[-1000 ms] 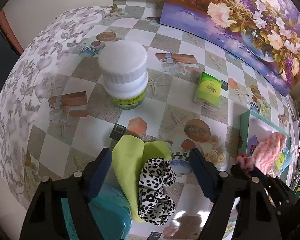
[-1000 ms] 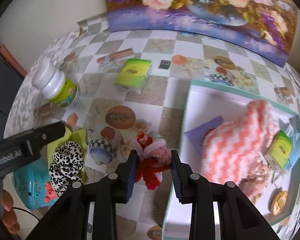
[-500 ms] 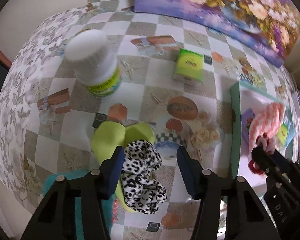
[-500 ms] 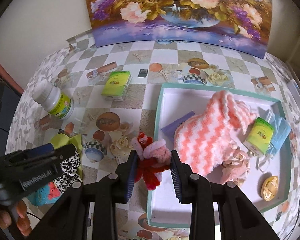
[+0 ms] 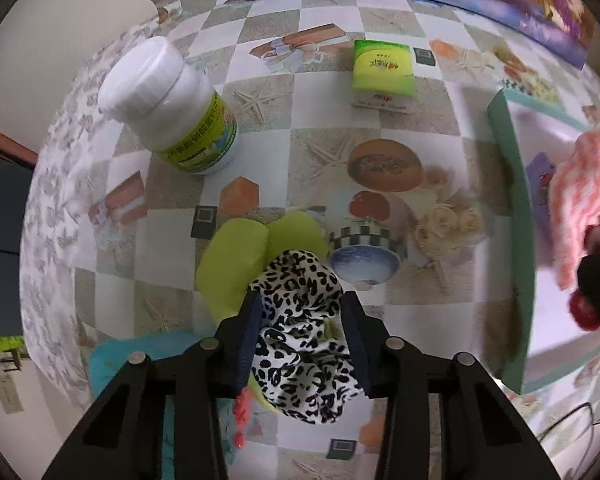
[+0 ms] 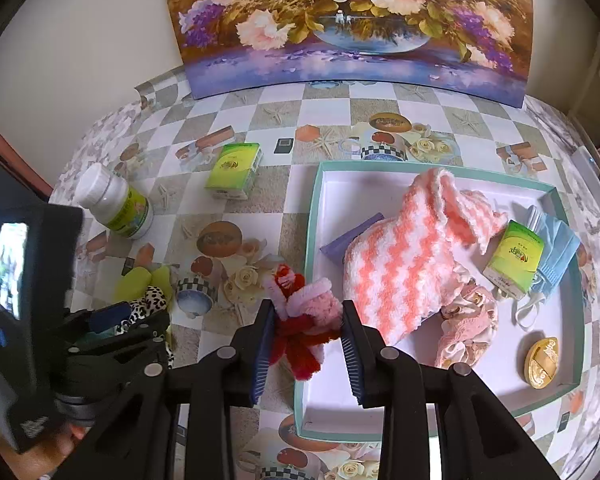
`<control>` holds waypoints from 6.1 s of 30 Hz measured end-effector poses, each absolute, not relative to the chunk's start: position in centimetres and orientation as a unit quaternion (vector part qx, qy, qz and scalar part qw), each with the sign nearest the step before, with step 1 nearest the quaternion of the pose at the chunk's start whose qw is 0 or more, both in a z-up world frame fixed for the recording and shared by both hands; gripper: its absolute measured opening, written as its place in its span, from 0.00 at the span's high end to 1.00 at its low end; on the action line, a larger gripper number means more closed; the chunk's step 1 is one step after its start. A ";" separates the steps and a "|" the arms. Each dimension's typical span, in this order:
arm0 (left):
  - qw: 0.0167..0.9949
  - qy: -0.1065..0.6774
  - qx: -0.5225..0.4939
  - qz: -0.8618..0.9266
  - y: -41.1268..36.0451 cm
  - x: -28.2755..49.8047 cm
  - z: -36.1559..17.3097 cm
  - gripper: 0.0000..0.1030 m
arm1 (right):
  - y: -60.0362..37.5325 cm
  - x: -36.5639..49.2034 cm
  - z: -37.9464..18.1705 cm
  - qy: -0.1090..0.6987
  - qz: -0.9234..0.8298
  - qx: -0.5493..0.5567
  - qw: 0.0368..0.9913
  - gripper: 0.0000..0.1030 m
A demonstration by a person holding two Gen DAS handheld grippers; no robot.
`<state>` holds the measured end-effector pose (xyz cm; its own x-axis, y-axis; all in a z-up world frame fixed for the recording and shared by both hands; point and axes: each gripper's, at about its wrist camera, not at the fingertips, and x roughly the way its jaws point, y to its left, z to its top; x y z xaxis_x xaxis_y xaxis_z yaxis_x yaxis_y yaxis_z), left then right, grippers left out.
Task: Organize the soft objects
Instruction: 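Grasp the red plush toy with the right gripper while the left grasps the leopard scrunchie, then carry the scrunchie with the left gripper into the tray while the right drops the plush toy there, then grasp the lime-green cloth with the left gripper and lift it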
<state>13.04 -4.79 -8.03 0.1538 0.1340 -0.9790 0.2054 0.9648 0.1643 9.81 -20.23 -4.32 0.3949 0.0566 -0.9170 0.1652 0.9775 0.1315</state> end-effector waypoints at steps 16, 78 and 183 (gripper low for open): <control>0.756 0.642 0.129 -0.017 -4.9 14.3 -8.9 0.84 | -20.6 10.0 -4.0 0.548 -0.031 0.108 0.829 0.67; 0.781 0.591 0.040 -0.196 -20.0 9.4 -2.9 0.61 | -37.1 5.0 -4.0 0.540 -0.238 0.205 0.781 0.50; 0.772 0.631 -0.079 -0.011 -2.0 21.3 -8.5 0.92 | -18.5 16.3 -4.8 0.523 -0.052 0.029 0.850 0.06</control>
<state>21.28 -1.98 -8.49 0.2045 -0.1170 -0.9719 -0.0818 0.9873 -0.1361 16.31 -18.49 -4.83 0.4473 -0.0579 -0.8925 0.1185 0.9929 -0.0051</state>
